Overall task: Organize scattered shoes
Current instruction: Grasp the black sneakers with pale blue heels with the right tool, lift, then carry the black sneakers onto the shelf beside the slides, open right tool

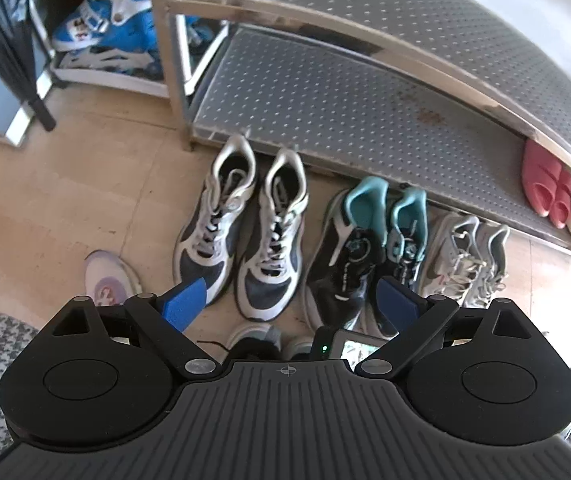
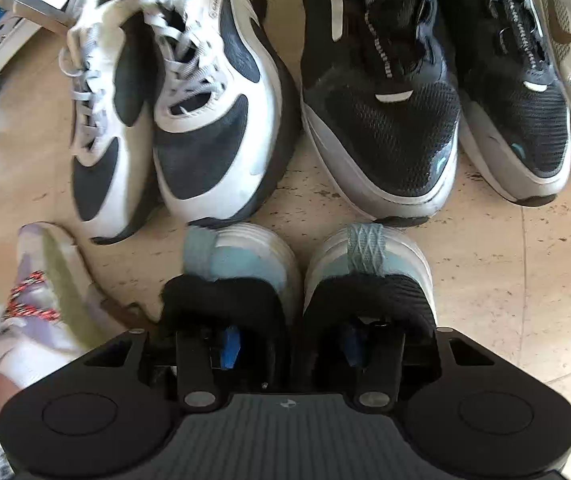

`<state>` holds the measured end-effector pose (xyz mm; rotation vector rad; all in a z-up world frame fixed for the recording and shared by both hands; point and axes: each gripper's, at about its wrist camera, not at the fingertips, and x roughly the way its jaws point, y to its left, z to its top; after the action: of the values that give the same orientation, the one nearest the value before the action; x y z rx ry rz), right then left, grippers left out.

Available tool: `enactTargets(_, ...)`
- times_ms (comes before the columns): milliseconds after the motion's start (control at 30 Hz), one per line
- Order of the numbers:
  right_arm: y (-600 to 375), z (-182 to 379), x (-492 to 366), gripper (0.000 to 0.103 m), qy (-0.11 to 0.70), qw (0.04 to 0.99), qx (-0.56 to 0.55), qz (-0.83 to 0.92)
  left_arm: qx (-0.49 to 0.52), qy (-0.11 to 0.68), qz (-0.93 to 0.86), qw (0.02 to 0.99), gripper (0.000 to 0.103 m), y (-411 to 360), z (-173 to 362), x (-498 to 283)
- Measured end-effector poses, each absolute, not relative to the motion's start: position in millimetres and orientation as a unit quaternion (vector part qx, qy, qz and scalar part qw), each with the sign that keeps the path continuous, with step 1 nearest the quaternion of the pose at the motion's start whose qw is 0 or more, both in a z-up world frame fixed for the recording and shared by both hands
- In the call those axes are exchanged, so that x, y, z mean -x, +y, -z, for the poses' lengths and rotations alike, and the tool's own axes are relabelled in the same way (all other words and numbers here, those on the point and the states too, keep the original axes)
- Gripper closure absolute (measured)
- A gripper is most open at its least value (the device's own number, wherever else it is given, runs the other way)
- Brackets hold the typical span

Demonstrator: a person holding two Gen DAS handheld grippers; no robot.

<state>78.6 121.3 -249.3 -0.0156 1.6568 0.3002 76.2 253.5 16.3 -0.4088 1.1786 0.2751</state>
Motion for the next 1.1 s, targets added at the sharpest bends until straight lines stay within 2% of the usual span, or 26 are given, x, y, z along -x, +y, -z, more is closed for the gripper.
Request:
enactTargets(33, 124, 248, -76, 0.054, 0.728, 0.671, 0.025, -0.142, 0.190, 0.550, -0.127, 0.804, 0.008, 253, -17, -77)
enactTargets(67, 126, 247, -73, 0.067, 0.721, 0.675, 0.042, -0.151, 0.189, 0.549, -0.126, 0.804, 0.008, 252, -18, -78)
enactTargets(167, 123, 229, -63, 0.075, 0.700, 0.680, 0.074, -0.204, 0.177, 0.550, -0.129, 0.806, 0.008, 248, -18, -81)
enactTargets(367, 73, 154, -51, 0.081, 0.664, 0.696, 0.043, -0.270, 0.142, 0.550, -0.156, 0.808, 0.008, 242, -13, -84)
enactTargets(433, 45, 108, -53, 0.081, 0.625, 0.724, 0.046, -0.289, 0.133, 0.547, -0.167, 0.810, 0.008, 240, -12, -86)
enactTargets(667, -46, -1, -87, 0.081, 0.511, 0.819, 0.058, -0.255, 0.094, 0.534, -0.141, 0.828, 0.008, 200, -16, -89)
enactTargets(833, -125, -61, -142, 0.081, 0.449, 0.875, 0.044, -0.174, 0.022, 0.532, -0.042, 0.846, 0.008, 131, -12, -102)
enactTargets(1100, -186, -96, -285, 0.081, 0.401, 0.913, 0.042, -0.061, -0.050, 0.568, 0.034, 0.821, 0.008, 59, 17, -136)
